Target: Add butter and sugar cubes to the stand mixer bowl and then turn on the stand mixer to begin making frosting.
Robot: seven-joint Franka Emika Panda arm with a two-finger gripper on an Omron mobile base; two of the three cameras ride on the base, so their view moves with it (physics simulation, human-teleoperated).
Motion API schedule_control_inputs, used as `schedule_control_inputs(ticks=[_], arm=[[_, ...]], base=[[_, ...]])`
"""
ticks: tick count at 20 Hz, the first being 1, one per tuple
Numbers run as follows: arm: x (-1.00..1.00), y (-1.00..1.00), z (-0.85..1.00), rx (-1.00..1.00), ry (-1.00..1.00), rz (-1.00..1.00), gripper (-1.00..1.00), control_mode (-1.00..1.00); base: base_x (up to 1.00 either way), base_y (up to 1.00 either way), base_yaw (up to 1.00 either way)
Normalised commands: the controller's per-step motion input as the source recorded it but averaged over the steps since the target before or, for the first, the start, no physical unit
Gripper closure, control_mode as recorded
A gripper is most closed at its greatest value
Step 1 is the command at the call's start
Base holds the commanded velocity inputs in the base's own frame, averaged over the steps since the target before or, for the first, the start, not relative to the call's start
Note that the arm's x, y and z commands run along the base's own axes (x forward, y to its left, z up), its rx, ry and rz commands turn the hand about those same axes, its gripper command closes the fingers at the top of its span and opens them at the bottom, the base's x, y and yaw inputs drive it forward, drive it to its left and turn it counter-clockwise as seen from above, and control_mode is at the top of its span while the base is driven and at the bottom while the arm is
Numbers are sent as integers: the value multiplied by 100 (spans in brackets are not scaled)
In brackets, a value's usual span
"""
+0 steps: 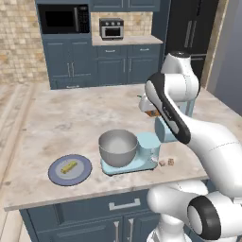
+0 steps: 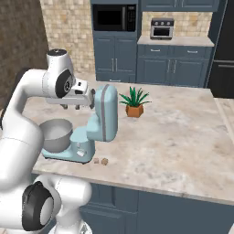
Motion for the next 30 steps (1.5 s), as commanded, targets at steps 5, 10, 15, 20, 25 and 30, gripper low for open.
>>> schedule_control_inputs(ticks=[5, 10, 15, 20, 25, 30], arm=[[0, 0, 0, 0, 0, 0, -100, 100], [0, 0, 0, 0, 0, 0, -100, 100], [0, 0, 0, 0, 0, 0, -100, 100], [0, 0, 0, 0, 0, 0, -100, 100], [0, 0, 0, 0, 0, 0, -100, 100], [0, 0, 0, 0, 0, 0, -100, 100]], base=[[-3, 40, 0], [0, 95, 0], [18, 58, 0], [54, 23, 0], [66, 43, 0], [5, 68, -1]])
